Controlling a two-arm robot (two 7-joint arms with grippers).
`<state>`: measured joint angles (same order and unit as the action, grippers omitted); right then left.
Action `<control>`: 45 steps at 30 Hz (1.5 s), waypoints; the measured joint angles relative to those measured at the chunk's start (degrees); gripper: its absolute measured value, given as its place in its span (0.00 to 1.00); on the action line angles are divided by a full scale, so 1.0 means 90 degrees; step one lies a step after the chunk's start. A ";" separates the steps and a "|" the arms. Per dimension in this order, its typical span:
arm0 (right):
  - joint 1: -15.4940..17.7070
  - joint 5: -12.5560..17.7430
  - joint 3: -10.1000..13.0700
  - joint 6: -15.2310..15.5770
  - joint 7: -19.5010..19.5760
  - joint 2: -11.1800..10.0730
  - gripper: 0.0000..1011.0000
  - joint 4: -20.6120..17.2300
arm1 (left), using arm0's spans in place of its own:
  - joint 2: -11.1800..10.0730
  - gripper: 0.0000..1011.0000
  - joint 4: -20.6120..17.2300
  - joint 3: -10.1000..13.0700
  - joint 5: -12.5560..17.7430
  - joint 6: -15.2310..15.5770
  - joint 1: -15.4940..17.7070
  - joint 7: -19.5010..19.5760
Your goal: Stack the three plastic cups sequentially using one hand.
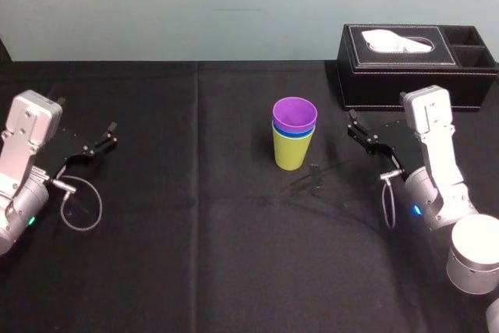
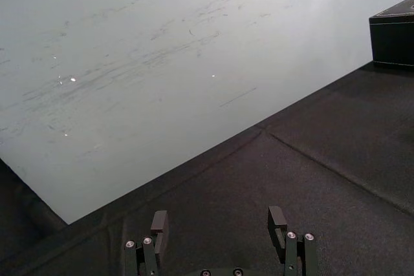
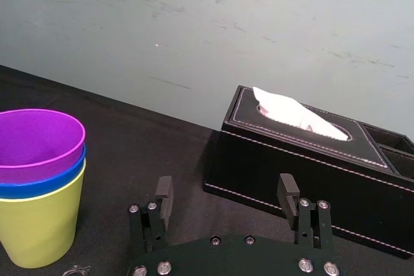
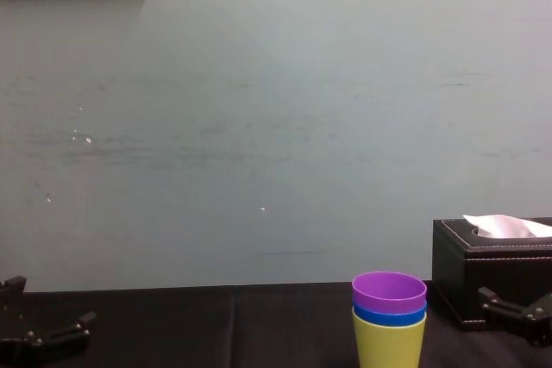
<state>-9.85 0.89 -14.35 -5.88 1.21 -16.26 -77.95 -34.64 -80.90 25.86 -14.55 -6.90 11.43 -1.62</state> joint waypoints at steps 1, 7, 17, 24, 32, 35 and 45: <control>0.0001 0.0000 -0.0001 -0.0001 0.0002 -0.0001 0.99 -0.0001 | 0.0000 1.00 0.0000 0.0000 0.0000 0.0000 0.0000 0.0000; 0.0002 0.0000 -0.0003 -0.0004 0.0008 -0.0003 0.99 -0.0004 | 0.0000 1.00 0.0000 0.0000 0.0000 0.0000 0.0000 0.0000; 0.0002 0.0000 -0.0003 -0.0005 0.0019 -0.0007 0.99 -0.0007 | 0.0000 1.00 0.0000 0.0000 0.0000 0.0000 0.0000 0.0000; 0.0003 0.0000 -0.0003 -0.0004 0.0019 -0.0008 0.99 -0.0007 | 0.0000 1.00 0.0000 0.0000 0.0000 0.0000 0.0000 0.0000; 0.0003 0.0000 -0.0004 -0.0004 0.0019 -0.0007 0.99 -0.0007 | 0.0000 1.00 0.0000 0.0000 0.0000 0.0000 0.0000 0.0000; 0.0003 0.0000 -0.0003 -0.0004 0.0018 -0.0008 0.99 -0.0007 | 0.0000 1.00 0.0000 0.0000 0.0000 0.0000 0.0000 0.0000; 0.0003 0.0000 -0.0003 -0.0004 0.0018 -0.0008 0.99 -0.0007 | 0.0000 1.00 0.0000 0.0001 0.0000 0.0000 0.0000 0.0000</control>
<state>-9.82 0.89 -14.38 -5.92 1.37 -16.33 -78.01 -34.64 -80.90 25.87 -14.55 -6.91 11.43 -1.62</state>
